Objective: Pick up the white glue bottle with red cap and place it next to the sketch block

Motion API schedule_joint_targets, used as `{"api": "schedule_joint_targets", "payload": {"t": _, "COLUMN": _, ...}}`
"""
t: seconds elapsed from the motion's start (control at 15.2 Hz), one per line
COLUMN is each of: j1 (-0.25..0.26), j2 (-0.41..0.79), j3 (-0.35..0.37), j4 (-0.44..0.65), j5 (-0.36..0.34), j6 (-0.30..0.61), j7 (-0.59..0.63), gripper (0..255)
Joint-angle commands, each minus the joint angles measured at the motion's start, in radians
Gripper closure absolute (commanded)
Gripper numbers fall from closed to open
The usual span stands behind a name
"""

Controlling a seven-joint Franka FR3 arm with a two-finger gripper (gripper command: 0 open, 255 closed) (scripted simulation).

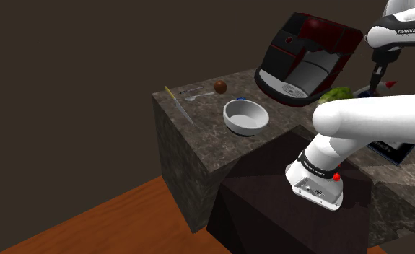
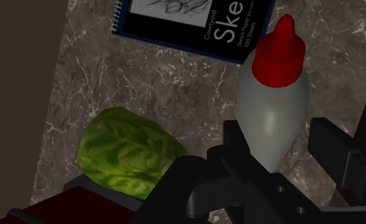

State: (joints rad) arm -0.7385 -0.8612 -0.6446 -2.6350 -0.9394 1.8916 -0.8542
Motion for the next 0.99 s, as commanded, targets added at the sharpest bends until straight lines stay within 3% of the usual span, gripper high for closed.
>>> {"api": "schedule_joint_targets", "payload": {"t": 0.0, "j1": -0.002, "j2": 0.008, "j3": -0.016, "j4": -0.020, "j5": -0.017, "j6": 0.026, "j7": 0.013, "gripper": 255}}
{"api": "schedule_joint_targets", "payload": {"t": 0.92, "j1": -0.006, "j2": 0.107, "j3": -0.139, "j4": -0.126, "j5": -0.147, "j6": 0.217, "j7": 0.115, "gripper": 255}}
